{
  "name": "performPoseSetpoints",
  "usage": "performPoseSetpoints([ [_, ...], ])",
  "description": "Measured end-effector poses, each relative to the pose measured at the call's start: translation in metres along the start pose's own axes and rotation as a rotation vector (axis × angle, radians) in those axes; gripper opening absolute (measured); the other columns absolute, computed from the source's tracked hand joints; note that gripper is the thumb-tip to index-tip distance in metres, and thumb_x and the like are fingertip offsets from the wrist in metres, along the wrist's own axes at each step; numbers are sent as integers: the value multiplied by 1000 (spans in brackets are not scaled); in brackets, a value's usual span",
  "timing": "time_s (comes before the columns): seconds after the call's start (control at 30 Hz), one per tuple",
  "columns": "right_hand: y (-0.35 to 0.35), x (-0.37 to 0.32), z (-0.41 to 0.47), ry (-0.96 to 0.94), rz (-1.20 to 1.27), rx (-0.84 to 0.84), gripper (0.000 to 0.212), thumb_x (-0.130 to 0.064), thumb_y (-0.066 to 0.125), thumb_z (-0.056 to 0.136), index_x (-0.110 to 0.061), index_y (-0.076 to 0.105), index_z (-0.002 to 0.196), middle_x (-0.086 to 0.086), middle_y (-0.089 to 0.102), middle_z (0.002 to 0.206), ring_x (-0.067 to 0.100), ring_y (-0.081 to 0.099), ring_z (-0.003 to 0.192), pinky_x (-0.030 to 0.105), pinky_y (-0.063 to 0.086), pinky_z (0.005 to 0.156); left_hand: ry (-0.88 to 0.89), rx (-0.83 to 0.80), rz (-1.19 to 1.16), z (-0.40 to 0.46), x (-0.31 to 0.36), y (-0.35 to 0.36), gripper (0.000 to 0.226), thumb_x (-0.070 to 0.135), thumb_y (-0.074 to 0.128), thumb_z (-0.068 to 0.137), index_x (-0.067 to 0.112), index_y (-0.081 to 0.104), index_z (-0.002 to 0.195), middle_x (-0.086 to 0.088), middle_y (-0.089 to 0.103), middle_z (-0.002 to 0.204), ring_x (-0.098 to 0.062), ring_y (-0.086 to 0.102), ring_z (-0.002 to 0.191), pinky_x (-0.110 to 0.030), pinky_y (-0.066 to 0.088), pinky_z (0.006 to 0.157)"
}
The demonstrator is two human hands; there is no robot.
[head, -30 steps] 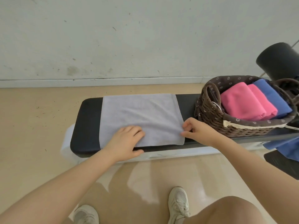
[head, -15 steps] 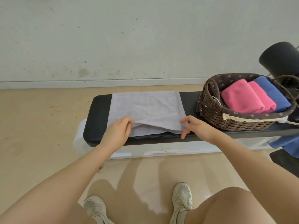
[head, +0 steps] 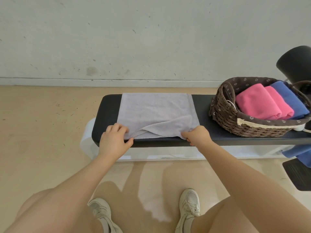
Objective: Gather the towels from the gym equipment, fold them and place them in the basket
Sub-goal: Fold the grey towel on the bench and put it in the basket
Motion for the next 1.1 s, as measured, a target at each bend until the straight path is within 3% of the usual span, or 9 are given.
performPoseSetpoints([
  [0.07, -2, -5, -2, -11, 40, 10, 29, -12, 56, 80, -9, 38, 57, 5, 42, 55, 21, 47, 53, 23, 36, 48, -48, 10, -12, 3, -3, -2, 26, 26, 57, 86, 11, 62, 107, -7, 54, 112, -27, 48, 105, -36, 41, 79],
  [0.13, -13, -11, -3, -85, 107, 59, 29, -13, 46, 85, -11, 34, 59, 6, 37, 58, 22, 45, 53, 24, 29, 49, -122, 42, 3, 4, -9, -4, 26, 23, 55, 86, 9, 59, 108, -10, 52, 113, -29, 46, 103, -36, 40, 80],
  [0.33, -50, -7, -3, -78, 537, 123, 13, -7, 42, 85, -10, 43, 72, 15, 47, 73, 21, 46, 53, 30, 42, 55, -281, 27, -125, 6, -14, -7, 39, 17, 51, 90, 8, 42, 127, -13, 58, 109, -31, 53, 97, -41, 46, 72],
  [0.47, -45, 9, 0, -33, 364, 105, 19, -5, 47, 84, -13, 40, 68, 13, 44, 67, 18, 38, 48, 22, 32, 41, -279, 23, -329, -1, -13, -8, 33, 8, 40, 92, 14, 37, 124, -13, 62, 86, -32, 57, 73, -43, 48, 62],
  [0.6, -27, 26, -4, 90, 309, 21, 16, 0, 51, 86, -7, 50, 72, 9, 48, 59, 16, 39, 46, 19, 34, 40, -257, -28, -549, -14, -17, -6, 23, 4, 38, 92, 18, 44, 109, -12, 59, 81, -19, 48, 62, -32, 38, 57],
  [0.73, -25, 27, -8, 99, 229, 48, 21, -6, 58, 86, -6, 52, 66, 8, 54, 59, 17, 47, 47, 24, 35, 46, -345, -44, -771, -19, -18, -5, 32, 1, 36, 92, 30, 48, 83, 1, 59, 81, -14, 58, 67, -23, 42, 60],
  [0.93, -29, 31, -11, 114, 136, 132, 27, -14, 61, 87, -7, 51, 62, 8, 58, 60, 18, 58, 53, 35, 50, 67, -439, -32, -1014, -22, -14, -4, 37, -7, 36, 91, 21, 56, 78, 5, 59, 88, -11, 59, 70, -20, 45, 69],
  [1.1, -38, 13, -10, -25, 136, 215, 34, -19, 59, 89, -9, 52, 57, 4, 55, 54, 15, 51, 44, 24, 40, 49, -519, -23, -1093, -20, -16, -2, 34, -5, 39, 92, 21, 58, 79, 4, 60, 86, -11, 59, 71, -19, 46, 68],
])
Point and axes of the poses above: each hand's wrist, its own z-axis towards the middle knuckle, its own y-axis out of the palm, x = y × z, the point moved 5 cm from there along z, towards the middle knuckle
